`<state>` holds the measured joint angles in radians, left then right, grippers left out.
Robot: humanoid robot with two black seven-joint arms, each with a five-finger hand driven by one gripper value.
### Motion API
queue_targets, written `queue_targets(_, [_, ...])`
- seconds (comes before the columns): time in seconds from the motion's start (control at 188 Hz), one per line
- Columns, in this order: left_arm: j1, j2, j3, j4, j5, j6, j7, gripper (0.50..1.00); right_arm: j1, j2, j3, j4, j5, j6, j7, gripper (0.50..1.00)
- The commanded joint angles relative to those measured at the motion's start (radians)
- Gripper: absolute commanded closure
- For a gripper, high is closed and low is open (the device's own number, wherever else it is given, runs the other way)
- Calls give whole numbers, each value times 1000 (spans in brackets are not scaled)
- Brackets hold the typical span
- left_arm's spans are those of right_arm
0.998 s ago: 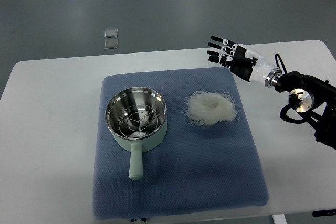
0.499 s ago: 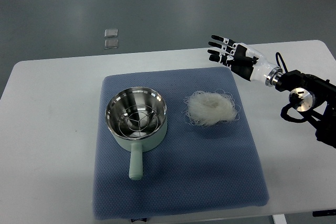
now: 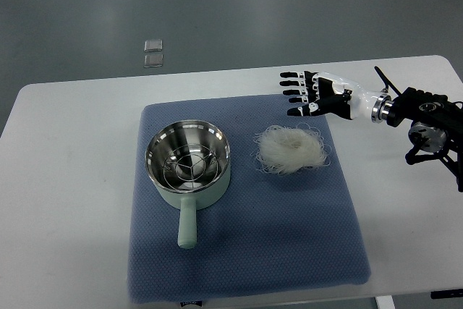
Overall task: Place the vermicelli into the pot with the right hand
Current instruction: 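Lower the right hand onto the white vermicelli bundle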
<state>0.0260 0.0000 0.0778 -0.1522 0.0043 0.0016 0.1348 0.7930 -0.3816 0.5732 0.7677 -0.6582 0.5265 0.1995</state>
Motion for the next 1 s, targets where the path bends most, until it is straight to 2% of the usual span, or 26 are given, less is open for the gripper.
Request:
queue_targets(0.0, [0,0,0,0,0,0,0,500,2,-19,-1,53,-98,12,0,574])
queue_targets(0.34, [0,0,-1,0,0,0,0,500,3,-59,-1,211,-509,1,0,574])
queue_targets(0.558, [0,0,-1,0,0,0,0,500,25,-54,-3,226,-592,-5,0,574])
queue_targets(0.765, [0,0,-1,0,0,0,0,500,23,-46,-4,275,-699,-94,14,574])
queue_targets(0.993, [0,0,0,0,0,0,0,500,40,-51,-73,275,-791,-95,15,574])
